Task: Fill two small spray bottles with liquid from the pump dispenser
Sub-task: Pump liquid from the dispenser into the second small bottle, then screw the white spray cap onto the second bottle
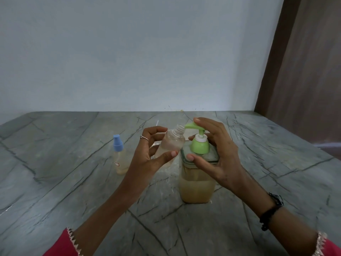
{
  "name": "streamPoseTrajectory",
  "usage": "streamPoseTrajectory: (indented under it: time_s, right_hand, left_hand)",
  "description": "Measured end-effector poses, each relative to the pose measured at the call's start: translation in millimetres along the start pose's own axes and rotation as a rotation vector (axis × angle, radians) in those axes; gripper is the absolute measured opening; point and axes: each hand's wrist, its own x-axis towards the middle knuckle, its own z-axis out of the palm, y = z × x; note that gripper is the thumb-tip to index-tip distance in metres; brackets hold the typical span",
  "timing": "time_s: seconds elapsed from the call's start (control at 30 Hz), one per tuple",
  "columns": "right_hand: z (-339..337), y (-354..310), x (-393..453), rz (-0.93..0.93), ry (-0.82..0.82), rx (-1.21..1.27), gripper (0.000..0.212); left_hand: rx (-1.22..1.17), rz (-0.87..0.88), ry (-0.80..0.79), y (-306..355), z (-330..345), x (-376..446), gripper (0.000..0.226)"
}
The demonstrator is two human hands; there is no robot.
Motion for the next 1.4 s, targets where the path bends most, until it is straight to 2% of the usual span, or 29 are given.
streamPoseTrajectory:
  time_s: [0.1,0.27,0.4,0.5,0.7,0.87,0.93,1.03,1.2,1.3,1.4]
  right_hand:
    - [-2,-3,-1,0.030,0.001,-0.030,0.066]
    - [-5,-14,-3,0.008,0.026,-0.258,0.066]
    - [-1,-33,2,-0.134,0.074,-0.446,0.048]
    - [9,-52,4,-0.204,0.106,-0.468,0.033]
    - [39,-79,5,0.041,0.097,-0.471,0.011]
    - [55,-90,7,-0.036,-0.038,-0.645,0.019]
    - [63,-92,8,0.073,-0.101,-0.613,0.016]
    - [78,-83,9,0.327,-0.177,-0.506,0.023]
    - [116,-60,12,0.679,0.098,-0.017,0.036]
    - [131,-44,19,0.836,0.239,0.108,0.041]
    - [136,-23,32,1.088,0.349,0.221,0.045]
  left_hand:
    - [-0.016,-0.005,-0.008,3,2,-2,0.048]
    - [-0.014,-0.024,-0.008,4,3,-2,0.045]
    - [-0.014,-0.055,-0.006,7,1,0,0.042]
    - [0.030,-0.097,0.014,5,-3,-1,0.042]
    - [0.188,-0.173,0.147,-2,-18,-14,0.045]
    - [0.276,-0.240,0.151,-13,-30,-22,0.046]
    - [0.313,-0.252,0.131,-16,-34,-25,0.046]
    - [0.355,-0.261,0.111,-20,-39,-27,0.044]
    - [0.371,-0.257,0.111,-25,-42,-29,0.040]
    - [0.394,-0.219,0.102,-26,-43,-29,0.043]
    - [0.388,-0.225,0.105,-26,-42,-29,0.047]
